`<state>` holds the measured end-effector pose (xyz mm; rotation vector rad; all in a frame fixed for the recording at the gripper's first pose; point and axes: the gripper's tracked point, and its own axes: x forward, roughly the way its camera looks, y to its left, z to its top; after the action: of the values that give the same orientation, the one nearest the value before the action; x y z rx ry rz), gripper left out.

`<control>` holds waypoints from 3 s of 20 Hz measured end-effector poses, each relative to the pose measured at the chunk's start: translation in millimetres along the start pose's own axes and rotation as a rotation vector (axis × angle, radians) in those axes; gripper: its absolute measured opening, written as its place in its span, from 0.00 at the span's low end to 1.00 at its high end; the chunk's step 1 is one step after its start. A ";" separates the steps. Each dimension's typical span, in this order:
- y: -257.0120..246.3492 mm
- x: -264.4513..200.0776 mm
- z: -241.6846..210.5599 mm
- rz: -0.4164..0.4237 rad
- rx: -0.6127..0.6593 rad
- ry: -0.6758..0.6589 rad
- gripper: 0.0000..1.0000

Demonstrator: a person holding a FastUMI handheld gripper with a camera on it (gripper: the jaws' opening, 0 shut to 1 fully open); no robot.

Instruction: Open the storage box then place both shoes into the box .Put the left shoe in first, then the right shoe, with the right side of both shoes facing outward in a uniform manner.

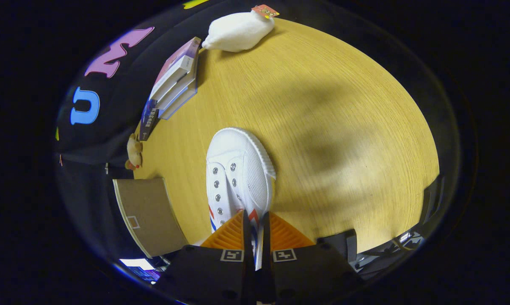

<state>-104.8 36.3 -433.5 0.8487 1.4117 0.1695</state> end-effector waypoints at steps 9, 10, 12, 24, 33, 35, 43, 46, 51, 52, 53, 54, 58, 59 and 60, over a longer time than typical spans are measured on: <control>122.7 -45.0 -2.4 0.140 -0.057 -0.045 0.10; 139.6 -48.1 -5.2 0.155 -0.074 -0.045 0.10; 173.5 -52.1 -12.9 0.189 -0.103 -0.042 0.10; 330.7 -23.7 -92.0 0.281 -0.209 0.037 0.10; 345.3 29.8 -130.3 0.180 -0.210 0.101 0.10; 340.6 37.7 -131.8 0.147 -0.216 0.105 0.10; 334.0 44.5 -134.0 0.121 -0.236 0.102 0.17; 347.8 40.8 -136.7 0.187 -0.197 0.111 0.25; 356.1 32.1 -120.9 0.247 -0.140 0.073 0.75; 358.2 30.1 -121.2 0.257 -0.140 0.070 0.81; 356.7 29.1 -121.4 0.259 -0.144 0.068 0.89; 355.6 28.2 -121.7 0.259 -0.148 0.069 0.91; 350.7 23.1 -126.4 0.264 -0.177 0.062 0.93; 348.5 22.2 -129.0 0.263 -0.186 0.064 0.97; 346.5 20.5 -129.5 0.268 -0.190 0.063 0.97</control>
<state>-89.2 345.8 -230.4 0.8773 1.3124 0.5302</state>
